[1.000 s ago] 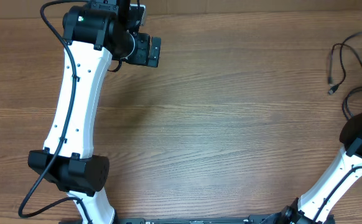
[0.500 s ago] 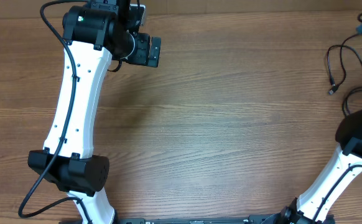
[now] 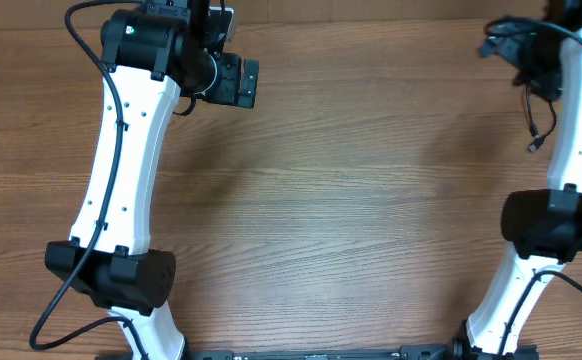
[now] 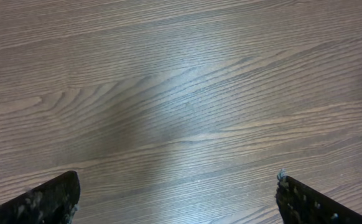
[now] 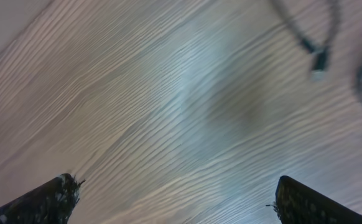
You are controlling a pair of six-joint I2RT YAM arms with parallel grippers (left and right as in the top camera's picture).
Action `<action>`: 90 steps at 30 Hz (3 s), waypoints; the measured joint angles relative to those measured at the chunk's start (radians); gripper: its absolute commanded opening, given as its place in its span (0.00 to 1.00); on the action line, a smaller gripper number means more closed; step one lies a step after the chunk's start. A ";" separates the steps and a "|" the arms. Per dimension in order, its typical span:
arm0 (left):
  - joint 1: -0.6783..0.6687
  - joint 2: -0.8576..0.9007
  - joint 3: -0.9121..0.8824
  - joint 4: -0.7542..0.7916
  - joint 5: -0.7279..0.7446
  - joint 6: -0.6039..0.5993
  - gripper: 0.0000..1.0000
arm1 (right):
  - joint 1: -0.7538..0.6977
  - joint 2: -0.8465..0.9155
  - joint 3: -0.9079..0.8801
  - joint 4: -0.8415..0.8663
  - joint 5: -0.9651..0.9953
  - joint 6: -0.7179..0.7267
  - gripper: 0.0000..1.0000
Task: Untangle cables
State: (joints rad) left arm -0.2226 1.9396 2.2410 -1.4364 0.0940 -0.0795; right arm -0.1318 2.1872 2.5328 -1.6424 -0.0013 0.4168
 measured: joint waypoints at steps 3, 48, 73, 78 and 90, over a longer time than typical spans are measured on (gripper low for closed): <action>0.000 0.000 0.000 0.000 0.000 0.000 1.00 | 0.067 0.000 0.000 0.000 -0.023 0.000 1.00; 0.000 -0.158 -0.340 0.364 0.000 0.002 1.00 | 0.145 0.000 0.000 0.013 -0.037 0.001 1.00; 0.000 -1.208 -1.769 1.718 -0.082 -0.185 1.00 | 0.145 0.000 0.000 0.012 -0.036 0.001 1.00; 0.037 -1.398 -1.960 1.809 -0.114 -0.207 1.00 | 0.145 0.000 0.000 0.011 -0.037 0.002 1.00; 0.146 -1.712 -2.214 1.782 -0.126 -0.278 1.00 | 0.145 0.000 0.000 0.012 -0.036 0.002 1.00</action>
State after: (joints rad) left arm -0.0769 0.2272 0.0269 0.3458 -0.0322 -0.3573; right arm 0.0135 2.1872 2.5328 -1.6302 -0.0376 0.4183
